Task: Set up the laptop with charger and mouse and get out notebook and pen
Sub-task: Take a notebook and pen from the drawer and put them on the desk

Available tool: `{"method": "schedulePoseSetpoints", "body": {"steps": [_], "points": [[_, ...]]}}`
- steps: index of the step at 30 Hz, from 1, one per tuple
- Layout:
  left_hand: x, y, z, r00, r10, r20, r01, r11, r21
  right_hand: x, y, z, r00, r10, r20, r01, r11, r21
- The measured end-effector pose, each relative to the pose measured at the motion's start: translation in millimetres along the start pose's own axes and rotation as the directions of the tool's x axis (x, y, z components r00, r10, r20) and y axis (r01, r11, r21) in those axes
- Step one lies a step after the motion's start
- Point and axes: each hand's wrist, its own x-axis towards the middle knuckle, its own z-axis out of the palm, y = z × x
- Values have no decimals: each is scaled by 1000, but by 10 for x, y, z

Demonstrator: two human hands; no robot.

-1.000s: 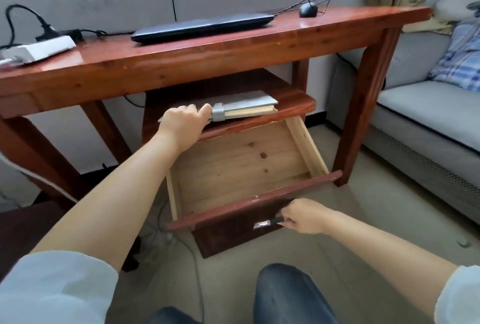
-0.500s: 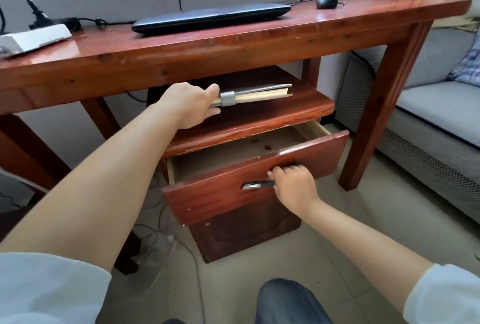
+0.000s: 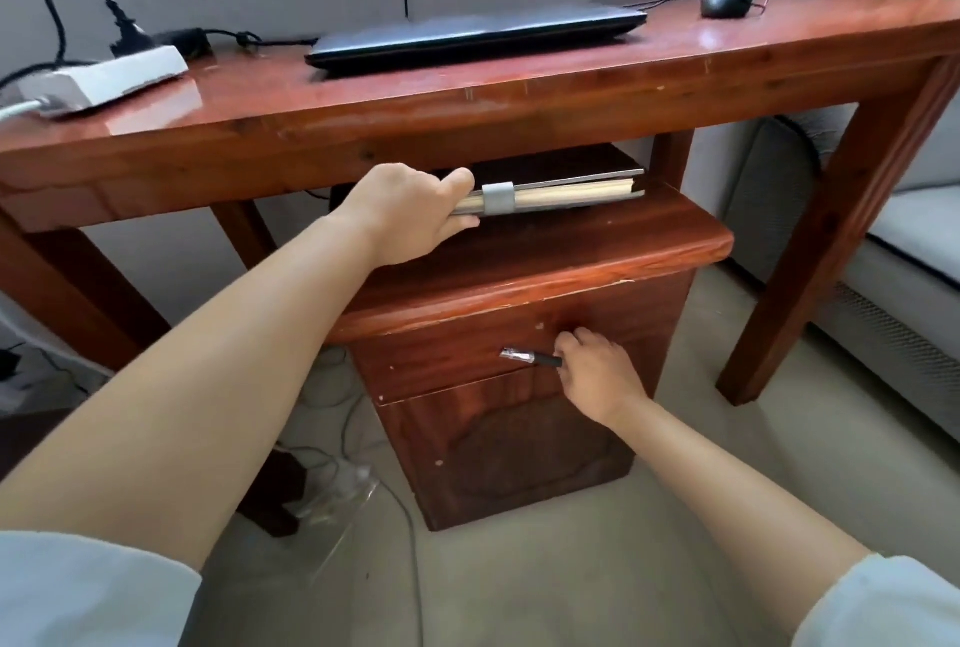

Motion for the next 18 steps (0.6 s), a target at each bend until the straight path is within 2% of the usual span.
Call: {"method": "schedulePoseSetpoints", "body": {"steps": [5,9,14,18], "points": [[92,-87,-257,991,53,120,-47,998,-52,-402,-94,-480,947,220,233,-266,945,191],[146,-289,-637,974,20,227,-9,999,-47,-360,-401,-1160,925,226,305,-299,929,219],[-119,-840,-1322,909,-19,416,131,961,-242,-223,-802,-2203,871,251,421,-383,886,263],[-305,-1466,-1936,899,-82,431,222,932,-285,50,-1259,-2912,852,227,471,-405,856,320]]}}
